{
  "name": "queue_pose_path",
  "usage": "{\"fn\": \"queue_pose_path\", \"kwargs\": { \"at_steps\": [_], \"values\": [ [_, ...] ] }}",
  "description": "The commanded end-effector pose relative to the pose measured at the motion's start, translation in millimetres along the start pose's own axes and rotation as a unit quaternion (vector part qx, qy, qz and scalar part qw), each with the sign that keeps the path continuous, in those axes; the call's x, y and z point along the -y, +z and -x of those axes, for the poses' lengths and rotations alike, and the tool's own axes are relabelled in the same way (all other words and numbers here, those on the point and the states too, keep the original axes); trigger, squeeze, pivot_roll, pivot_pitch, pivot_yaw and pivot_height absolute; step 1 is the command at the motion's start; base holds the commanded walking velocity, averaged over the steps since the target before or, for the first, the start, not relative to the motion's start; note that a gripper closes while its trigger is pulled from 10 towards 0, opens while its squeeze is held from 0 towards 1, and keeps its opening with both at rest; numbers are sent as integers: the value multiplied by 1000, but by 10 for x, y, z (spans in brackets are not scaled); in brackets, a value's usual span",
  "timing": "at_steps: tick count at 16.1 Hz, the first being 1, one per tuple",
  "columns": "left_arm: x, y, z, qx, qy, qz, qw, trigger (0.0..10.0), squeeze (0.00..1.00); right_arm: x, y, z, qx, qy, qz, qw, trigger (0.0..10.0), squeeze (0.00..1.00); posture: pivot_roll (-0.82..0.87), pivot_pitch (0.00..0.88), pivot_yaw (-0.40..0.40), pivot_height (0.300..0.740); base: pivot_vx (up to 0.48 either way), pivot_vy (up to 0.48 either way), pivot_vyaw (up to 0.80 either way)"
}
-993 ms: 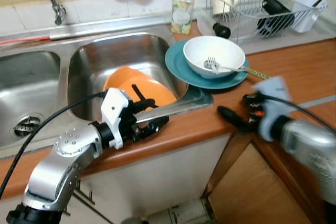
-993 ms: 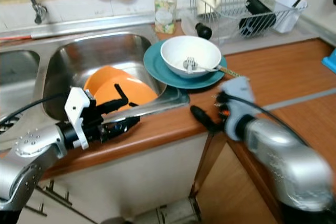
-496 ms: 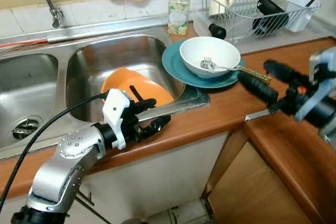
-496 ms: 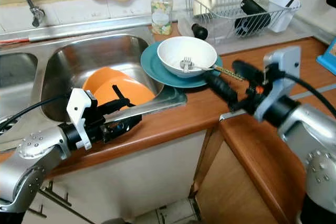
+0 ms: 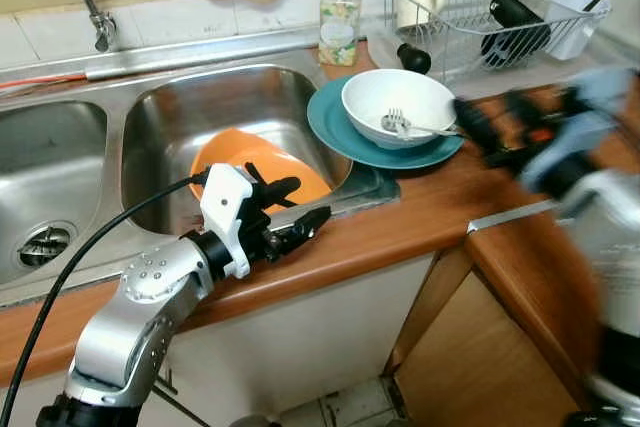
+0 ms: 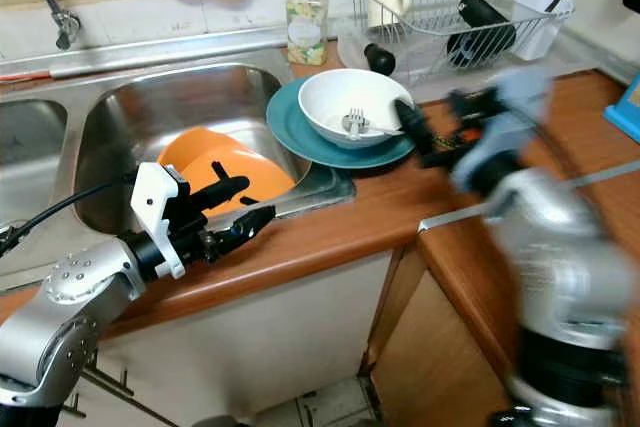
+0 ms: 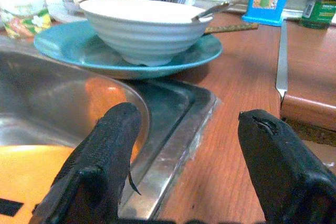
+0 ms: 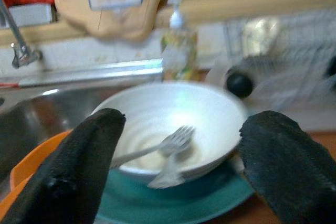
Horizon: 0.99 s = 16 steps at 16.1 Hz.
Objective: Kitchen organization
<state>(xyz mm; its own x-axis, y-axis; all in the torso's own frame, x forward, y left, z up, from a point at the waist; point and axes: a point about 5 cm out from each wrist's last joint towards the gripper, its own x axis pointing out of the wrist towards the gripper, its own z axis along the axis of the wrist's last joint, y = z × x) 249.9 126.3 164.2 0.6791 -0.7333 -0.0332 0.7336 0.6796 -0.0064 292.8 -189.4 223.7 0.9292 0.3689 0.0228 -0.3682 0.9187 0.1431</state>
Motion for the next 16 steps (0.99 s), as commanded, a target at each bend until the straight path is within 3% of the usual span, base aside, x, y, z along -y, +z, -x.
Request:
{"fn": "queue_pose_path", "kwargs": {
  "at_steps": [1,3,8,16],
  "values": [
    [12,21,17,0,3,-10,1000,10000,0,-31,20,-40,8,4,7,1000,0,0,-26,0,24,740,0,0,0],
    [25,7,15,-3,4,-11,1000,10000,0,-89,-82,-112,-6,7,14,1000,0,0,-26,0,25,740,0,0,0],
    [38,19,-15,-2,2,-12,1000,10000,0,-10,-188,-176,-26,-31,11,999,0,0,-26,0,25,740,0,0,0],
    [34,12,-24,-1,5,-10,1000,10000,0,-50,-236,-198,-28,-9,-3,1000,0,0,-25,0,22,740,0,0,0]
  ]
}}
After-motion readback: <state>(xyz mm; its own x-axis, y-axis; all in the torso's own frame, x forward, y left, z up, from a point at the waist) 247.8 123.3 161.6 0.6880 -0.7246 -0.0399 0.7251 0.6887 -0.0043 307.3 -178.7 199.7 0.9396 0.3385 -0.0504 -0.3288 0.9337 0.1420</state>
